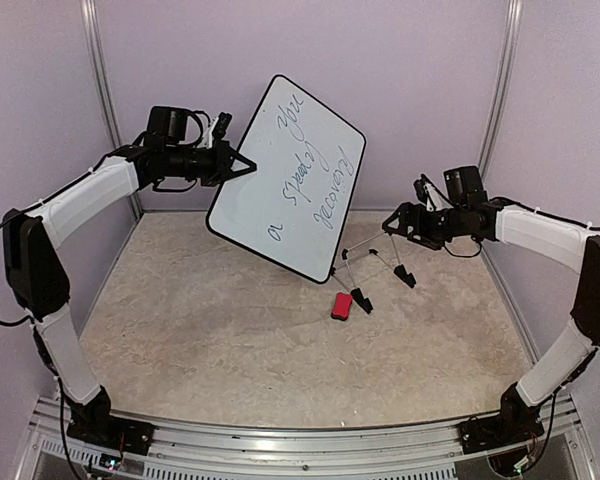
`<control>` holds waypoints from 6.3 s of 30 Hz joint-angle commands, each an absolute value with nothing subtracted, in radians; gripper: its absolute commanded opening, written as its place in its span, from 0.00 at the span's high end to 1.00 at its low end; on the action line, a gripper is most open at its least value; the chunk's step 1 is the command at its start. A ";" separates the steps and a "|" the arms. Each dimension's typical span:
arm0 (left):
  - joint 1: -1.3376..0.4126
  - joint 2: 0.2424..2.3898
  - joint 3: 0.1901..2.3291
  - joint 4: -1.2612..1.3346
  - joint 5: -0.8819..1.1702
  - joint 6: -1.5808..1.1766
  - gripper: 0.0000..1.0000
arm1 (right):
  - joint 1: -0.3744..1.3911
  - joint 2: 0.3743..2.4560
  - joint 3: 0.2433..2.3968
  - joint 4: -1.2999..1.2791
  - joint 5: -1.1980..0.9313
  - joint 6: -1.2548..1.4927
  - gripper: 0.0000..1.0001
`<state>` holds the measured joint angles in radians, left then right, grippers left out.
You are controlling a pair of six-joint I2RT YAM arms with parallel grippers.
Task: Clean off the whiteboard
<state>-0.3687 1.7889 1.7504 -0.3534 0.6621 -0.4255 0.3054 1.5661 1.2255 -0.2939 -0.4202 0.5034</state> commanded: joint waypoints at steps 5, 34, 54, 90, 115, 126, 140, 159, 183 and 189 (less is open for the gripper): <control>-0.391 1.773 1.845 -0.248 0.606 -0.383 1.00 | 0.343 1.504 1.077 -0.305 -0.309 0.477 0.09; -0.256 1.577 1.614 -0.210 0.669 -0.435 1.00 | 0.307 1.890 1.270 -0.273 0.090 0.294 0.21; -0.203 1.497 1.493 -0.154 0.715 -0.486 1.00 | 0.308 1.945 1.220 -0.159 0.086 0.228 0.95; -0.154 1.069 1.520 -0.605 0.493 -0.290 1.00 | 0.697 2.211 1.673 -0.304 0.070 0.055 0.81; -0.422 1.819 2.299 -1.019 0.637 0.201 1.00 | 0.607 1.725 1.199 -0.380 0.306 0.309 0.02; -0.461 1.950 2.326 -1.042 0.543 0.260 1.00 | 0.614 1.593 1.089 -0.350 0.260 0.350 0.02; -0.395 1.800 2.226 -0.965 0.650 0.282 1.00 | 0.627 1.634 1.123 -0.356 0.273 0.350 0.02; -0.395 1.856 2.194 -0.975 0.575 0.316 1.00 | 0.555 1.802 1.368 -0.363 0.308 0.371 0.01; -0.421 1.897 2.154 -0.942 0.544 0.301 1.00 | 0.247 1.926 1.424 0.039 -0.483 0.633 0.01; -0.424 1.908 2.158 -0.937 0.552 0.298 0.90 | 0.244 1.986 1.457 0.107 -0.526 0.703 0.00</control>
